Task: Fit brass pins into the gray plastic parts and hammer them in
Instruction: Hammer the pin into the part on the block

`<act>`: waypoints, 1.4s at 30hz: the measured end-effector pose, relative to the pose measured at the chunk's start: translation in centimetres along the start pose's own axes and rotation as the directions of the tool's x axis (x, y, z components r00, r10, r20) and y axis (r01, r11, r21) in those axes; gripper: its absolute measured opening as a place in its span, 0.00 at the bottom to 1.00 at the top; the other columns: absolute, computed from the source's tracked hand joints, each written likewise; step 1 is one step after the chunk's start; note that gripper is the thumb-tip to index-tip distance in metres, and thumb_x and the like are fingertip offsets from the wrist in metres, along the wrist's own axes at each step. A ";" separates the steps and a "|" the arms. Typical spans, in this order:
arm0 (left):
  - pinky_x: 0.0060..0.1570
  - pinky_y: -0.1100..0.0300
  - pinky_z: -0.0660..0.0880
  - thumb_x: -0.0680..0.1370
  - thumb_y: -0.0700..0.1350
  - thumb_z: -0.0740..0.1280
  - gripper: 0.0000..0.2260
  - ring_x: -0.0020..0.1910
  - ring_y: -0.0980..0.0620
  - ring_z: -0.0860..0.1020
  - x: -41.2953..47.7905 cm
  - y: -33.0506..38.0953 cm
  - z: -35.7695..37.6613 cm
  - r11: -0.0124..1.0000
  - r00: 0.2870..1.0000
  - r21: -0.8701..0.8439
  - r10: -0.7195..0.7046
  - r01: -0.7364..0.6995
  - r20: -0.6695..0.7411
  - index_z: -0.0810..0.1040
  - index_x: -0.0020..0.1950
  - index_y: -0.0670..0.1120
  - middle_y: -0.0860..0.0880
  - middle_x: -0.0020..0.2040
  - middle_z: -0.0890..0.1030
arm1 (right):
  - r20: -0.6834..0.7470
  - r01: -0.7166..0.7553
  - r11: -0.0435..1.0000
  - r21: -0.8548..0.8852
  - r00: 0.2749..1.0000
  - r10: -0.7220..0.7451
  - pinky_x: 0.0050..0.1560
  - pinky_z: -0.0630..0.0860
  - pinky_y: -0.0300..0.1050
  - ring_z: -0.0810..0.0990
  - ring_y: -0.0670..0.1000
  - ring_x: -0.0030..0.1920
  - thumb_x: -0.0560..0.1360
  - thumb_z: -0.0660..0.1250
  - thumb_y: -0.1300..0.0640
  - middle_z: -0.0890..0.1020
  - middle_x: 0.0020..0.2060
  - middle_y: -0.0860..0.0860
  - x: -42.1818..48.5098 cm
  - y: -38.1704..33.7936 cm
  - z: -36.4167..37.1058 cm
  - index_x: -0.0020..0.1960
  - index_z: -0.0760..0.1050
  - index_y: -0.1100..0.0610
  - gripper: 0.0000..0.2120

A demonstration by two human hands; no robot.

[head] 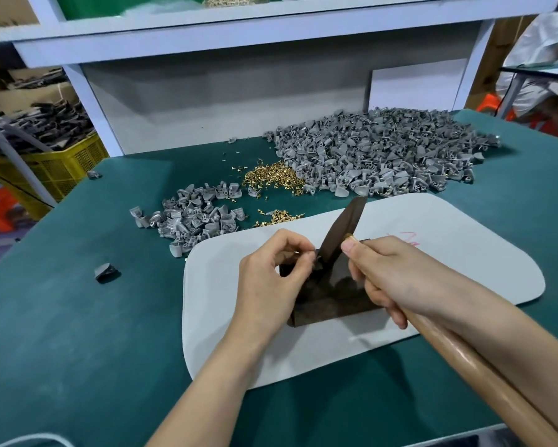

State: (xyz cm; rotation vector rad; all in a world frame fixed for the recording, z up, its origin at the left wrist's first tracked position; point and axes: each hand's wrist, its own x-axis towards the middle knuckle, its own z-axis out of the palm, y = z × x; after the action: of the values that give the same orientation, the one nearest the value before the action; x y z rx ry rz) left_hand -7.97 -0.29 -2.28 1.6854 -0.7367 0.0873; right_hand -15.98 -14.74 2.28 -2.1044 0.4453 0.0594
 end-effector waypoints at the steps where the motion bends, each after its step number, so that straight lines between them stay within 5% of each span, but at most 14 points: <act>1: 0.47 0.60 0.76 0.73 0.38 0.70 0.07 0.40 0.55 0.80 0.0 0.0 0.0 1.000 1.000 -0.007 -0.004 0.004 0.012 0.78 0.43 0.50 0.56 0.39 0.81 | 0.000 0.000 1.000 0.011 1.000 0.000 0.19 0.64 0.37 0.65 0.50 0.14 0.81 0.52 0.46 0.66 0.15 0.48 0.0 0.0 0.0 0.37 0.68 0.59 0.21; 23: 0.45 0.69 0.73 0.68 0.36 0.75 0.12 0.38 0.59 0.79 0.0 0.4 0.2 0.998 0.999 0.049 -0.046 0.046 -0.003 0.79 0.47 0.48 0.55 0.39 0.82 | -0.118 0.080 0.994 0.069 0.990 -0.071 0.20 0.64 0.38 0.66 0.50 0.16 0.80 0.53 0.44 0.67 0.16 0.48 -1.2 -0.9 0.4 0.36 0.68 0.57 0.21; 42: 0.47 0.62 0.76 0.70 0.39 0.75 0.08 0.42 0.59 0.80 -0.1 -0.1 0.4 0.995 0.993 0.026 -0.091 0.093 -0.077 0.79 0.40 0.52 0.58 0.39 0.83 | -0.134 0.037 0.997 -0.073 0.990 -0.047 0.23 0.65 0.40 0.67 0.50 0.14 0.80 0.52 0.43 0.67 0.13 0.47 -0.6 -1.0 0.6 0.36 0.67 0.57 0.22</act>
State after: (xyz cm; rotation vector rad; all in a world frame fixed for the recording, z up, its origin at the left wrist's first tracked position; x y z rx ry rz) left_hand -8.15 -0.63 -2.55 1.7326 -0.6029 0.0970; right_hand -16.12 -13.58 2.94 -2.1946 0.4862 -0.0945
